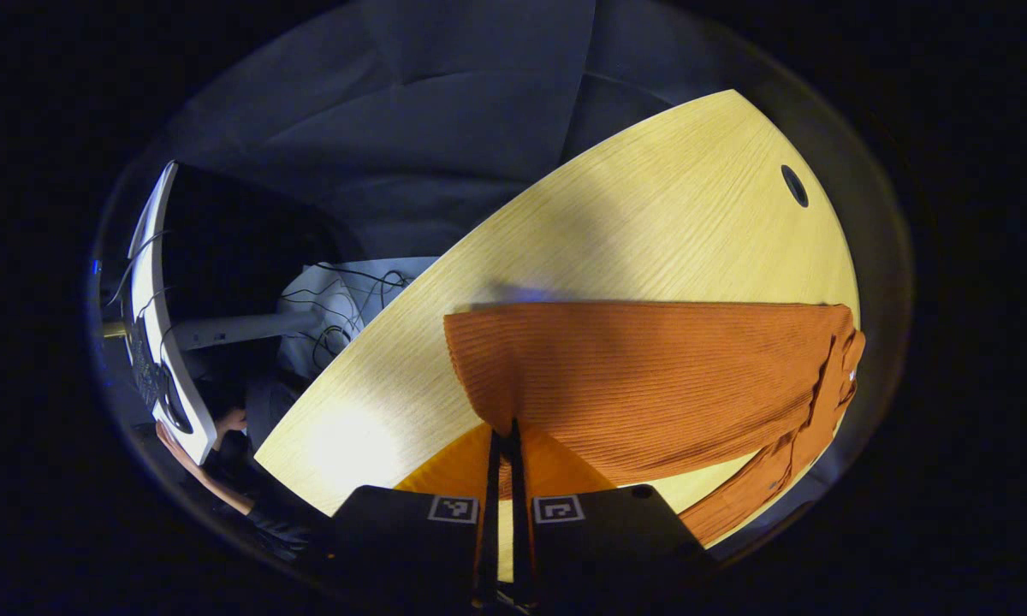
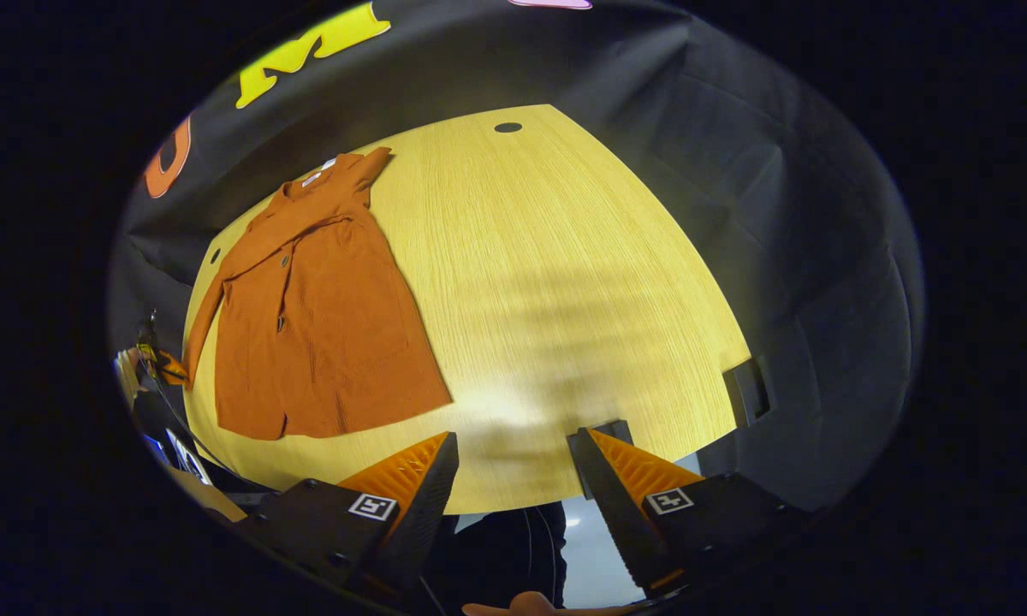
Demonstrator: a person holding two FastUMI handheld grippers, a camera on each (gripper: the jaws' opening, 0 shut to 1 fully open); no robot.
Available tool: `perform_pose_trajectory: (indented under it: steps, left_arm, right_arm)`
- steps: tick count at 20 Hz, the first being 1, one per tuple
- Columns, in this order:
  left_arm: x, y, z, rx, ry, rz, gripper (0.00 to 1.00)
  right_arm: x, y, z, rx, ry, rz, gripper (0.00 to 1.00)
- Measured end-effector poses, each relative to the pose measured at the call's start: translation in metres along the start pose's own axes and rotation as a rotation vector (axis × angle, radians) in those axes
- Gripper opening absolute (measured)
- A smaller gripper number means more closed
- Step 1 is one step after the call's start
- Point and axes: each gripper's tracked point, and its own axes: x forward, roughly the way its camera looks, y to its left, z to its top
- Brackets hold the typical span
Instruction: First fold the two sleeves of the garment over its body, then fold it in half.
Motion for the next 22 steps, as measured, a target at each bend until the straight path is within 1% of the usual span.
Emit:
perform_pose_trajectory:
  steps: [1,2,3,6,8,11,16,18,19,20,22]
  left_arm:
    - [0.001,0.001,-0.002,0.01,0.001,0.01,0.08]
    - [-0.003,-0.009,-0.006,0.013,0.009,-0.013,0.06]
    - [-0.007,-0.021,-0.007,0.032,0.004,-0.037,0.04]
    - [-0.027,-0.039,-0.006,0.093,-0.043,-0.054,0.03]
    - [-0.048,-0.068,-0.006,0.112,-0.07,-0.095,0.03]
    - [-0.087,-0.113,-0.007,0.166,-0.119,-0.143,0.03]
    - [-0.155,-0.202,-0.006,0.289,-0.256,-0.203,0.03]
    - [-0.178,-0.245,-0.018,0.354,-0.296,-0.228,0.03]
    - [-0.184,-0.266,-0.026,0.407,-0.312,-0.241,0.03]
    - [-0.191,-0.292,-0.036,0.453,-0.33,-0.275,0.03]
    - [-0.204,-0.349,-0.061,0.481,-0.327,-0.364,0.03]
  right_arm:
    - [0.0,-0.002,-0.001,0.001,0.004,0.001,0.89]
    - [0.001,-0.003,-0.003,0.002,0.007,0.002,0.84]
    - [0.002,-0.006,-0.003,0.002,0.006,0.003,0.83]
    - [0.011,-0.018,-0.006,-0.008,0.014,-0.011,0.84]
    - [0.022,-0.027,-0.01,-0.021,0.041,-0.026,0.83]
    - [0.039,-0.035,-0.013,-0.034,0.075,-0.028,0.83]
    - [0.055,-0.037,-0.005,-0.043,0.088,0.021,0.84]
    - [0.061,-0.041,0.001,-0.008,0.1,0.041,0.84]
    - [0.065,-0.046,0.003,0.014,0.107,0.05,0.89]
    - [0.07,-0.055,0.002,0.038,0.118,0.038,0.89]
    - [0.079,-0.071,0.005,0.09,0.125,0.028,0.89]
